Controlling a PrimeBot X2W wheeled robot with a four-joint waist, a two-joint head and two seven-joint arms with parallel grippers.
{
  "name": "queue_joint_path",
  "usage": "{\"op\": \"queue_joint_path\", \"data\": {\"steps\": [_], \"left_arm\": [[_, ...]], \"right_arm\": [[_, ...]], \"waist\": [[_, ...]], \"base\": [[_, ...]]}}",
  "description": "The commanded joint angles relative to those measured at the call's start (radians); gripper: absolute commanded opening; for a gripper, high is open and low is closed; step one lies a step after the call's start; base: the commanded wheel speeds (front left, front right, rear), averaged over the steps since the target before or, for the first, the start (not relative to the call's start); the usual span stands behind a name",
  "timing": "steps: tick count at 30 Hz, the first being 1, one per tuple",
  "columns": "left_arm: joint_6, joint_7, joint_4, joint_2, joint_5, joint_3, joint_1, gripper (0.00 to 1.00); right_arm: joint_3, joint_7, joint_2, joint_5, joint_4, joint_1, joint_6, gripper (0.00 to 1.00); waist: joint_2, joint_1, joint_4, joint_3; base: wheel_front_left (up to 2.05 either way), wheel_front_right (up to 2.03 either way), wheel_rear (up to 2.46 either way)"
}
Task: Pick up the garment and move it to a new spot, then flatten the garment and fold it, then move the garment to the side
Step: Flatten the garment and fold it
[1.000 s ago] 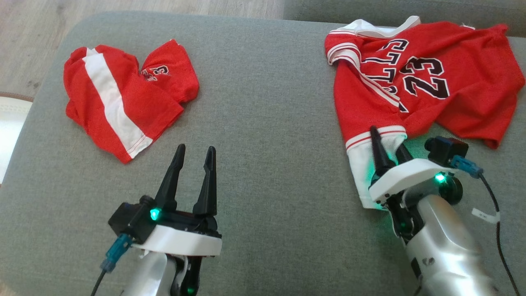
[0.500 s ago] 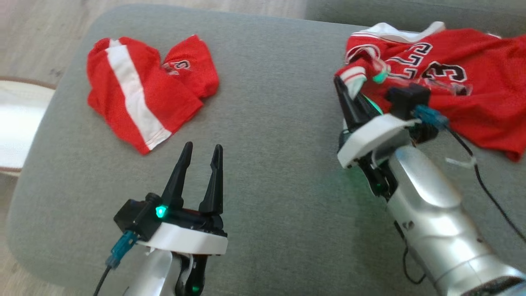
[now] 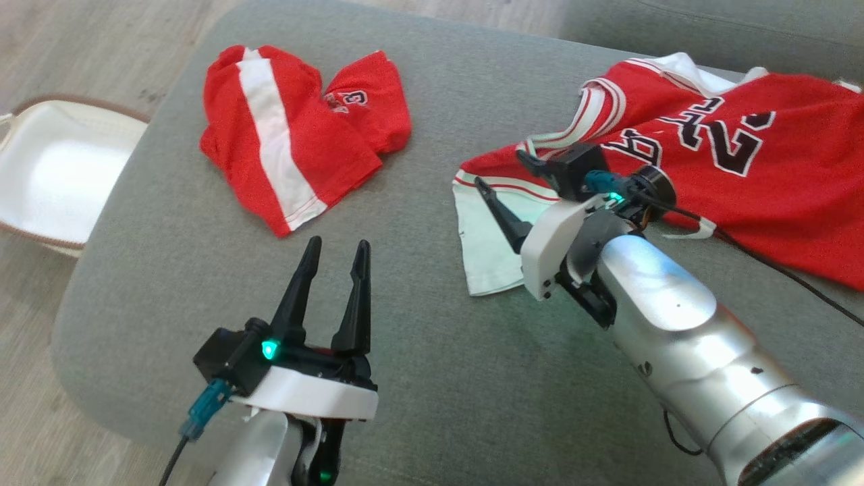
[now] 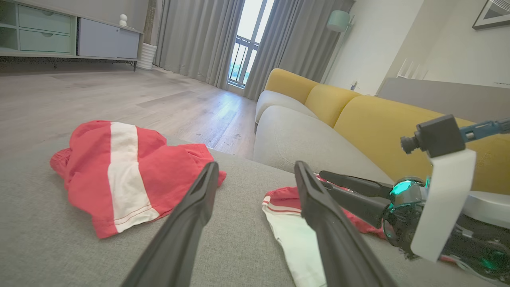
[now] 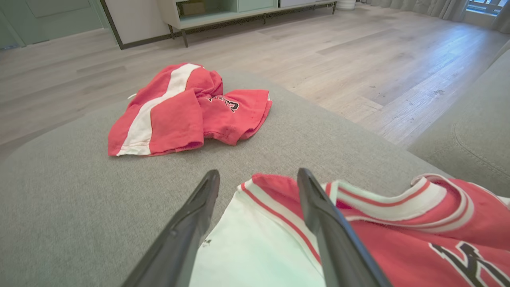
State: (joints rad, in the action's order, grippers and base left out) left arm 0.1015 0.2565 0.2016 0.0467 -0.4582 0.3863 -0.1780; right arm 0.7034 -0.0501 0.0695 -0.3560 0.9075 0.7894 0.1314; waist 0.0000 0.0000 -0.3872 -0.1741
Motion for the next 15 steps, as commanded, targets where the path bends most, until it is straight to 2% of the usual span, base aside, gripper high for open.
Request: {"op": "queue_joint_path", "data": {"steps": [1, 4, 8, 15], "left_arm": [[-0.004, 0.005, -0.029, 0.004, -0.004, -0.037, -0.022, 1.00], [-0.003, 0.005, -0.033, 0.004, 0.003, -0.052, -0.022, 1.00], [-0.001, 0.005, -0.039, 0.004, 0.012, -0.066, -0.024, 1.00], [0.001, 0.005, -0.059, 0.004, 0.029, -0.094, -0.024, 1.00]], "right_arm": [[0.016, 0.000, -0.019, -0.004, -0.035, 0.018, -0.001, 1.00], [0.044, -0.008, -0.019, -0.012, -0.051, 0.014, -0.001, 1.00], [0.023, -0.049, -0.019, -0.034, -0.069, 0.003, -0.001, 1.00], [-0.139, -0.156, -0.019, -0.007, -0.046, -0.027, -0.001, 1.00]], "waist": [[0.0000, 0.0000, 0.014, 0.001], [0.0000, 0.0000, 0.053, 0.005], [0.0000, 0.0000, 0.111, 0.017], [0.0000, 0.0000, 0.223, 0.042]], "base": [[0.00, 0.00, 0.00], [0.00, 0.00, 0.00], [0.00, 0.00, 0.00], [0.00, 0.00, 0.00]]}}
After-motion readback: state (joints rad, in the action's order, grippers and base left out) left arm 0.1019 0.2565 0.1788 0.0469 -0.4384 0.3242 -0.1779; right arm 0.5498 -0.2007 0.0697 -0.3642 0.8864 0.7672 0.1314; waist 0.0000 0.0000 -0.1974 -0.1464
